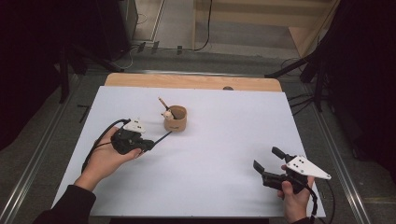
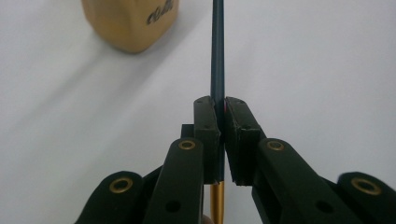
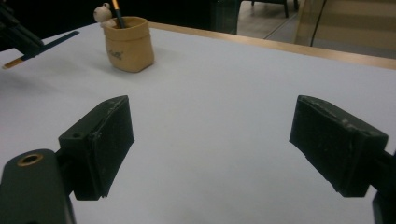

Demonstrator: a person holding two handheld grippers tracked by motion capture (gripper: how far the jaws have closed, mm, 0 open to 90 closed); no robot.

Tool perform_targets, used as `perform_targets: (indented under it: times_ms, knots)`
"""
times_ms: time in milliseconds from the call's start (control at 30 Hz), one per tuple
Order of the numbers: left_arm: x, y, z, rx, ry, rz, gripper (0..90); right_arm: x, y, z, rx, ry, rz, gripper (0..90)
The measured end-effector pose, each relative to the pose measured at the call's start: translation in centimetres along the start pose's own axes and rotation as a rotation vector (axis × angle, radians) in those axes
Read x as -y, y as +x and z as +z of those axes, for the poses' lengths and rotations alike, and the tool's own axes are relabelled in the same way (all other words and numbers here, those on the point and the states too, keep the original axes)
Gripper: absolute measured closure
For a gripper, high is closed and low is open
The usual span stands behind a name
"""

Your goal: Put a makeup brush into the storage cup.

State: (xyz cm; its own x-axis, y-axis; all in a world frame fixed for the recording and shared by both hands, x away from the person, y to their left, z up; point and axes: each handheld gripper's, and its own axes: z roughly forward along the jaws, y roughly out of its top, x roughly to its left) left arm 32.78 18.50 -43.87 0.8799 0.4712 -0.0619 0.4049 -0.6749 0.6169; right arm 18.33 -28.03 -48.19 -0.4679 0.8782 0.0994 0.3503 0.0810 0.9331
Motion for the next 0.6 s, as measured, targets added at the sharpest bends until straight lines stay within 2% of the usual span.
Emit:
perform_targets:
  times_ms: [67, 167, 400, 600]
  knots:
    - [-0.1, -0.4, 0.2, 0.008, -0.015, -0.002, 84.8, -0.3, 0.7, 0.5, 0.003, 0.009, 0.001, 13.5]
    - [-0.3, -0.8, 0.5, 0.017, -0.037, 0.000, 84.8, -0.9, 1.7, 1.4, -0.016, 0.002, 0.015, 13.5]
    - [-0.1, -1.7, 0.7, 0.037, -0.100, -0.018, 84.8, -2.4, 4.4, 3.5, -0.073, -0.023, -0.006, 13.4]
    - [0.3, -2.1, 0.8, 0.064, -0.166, -0.047, 84.8, -3.4, 6.3, 5.5, -0.122, -0.044, 0.020, 13.5]
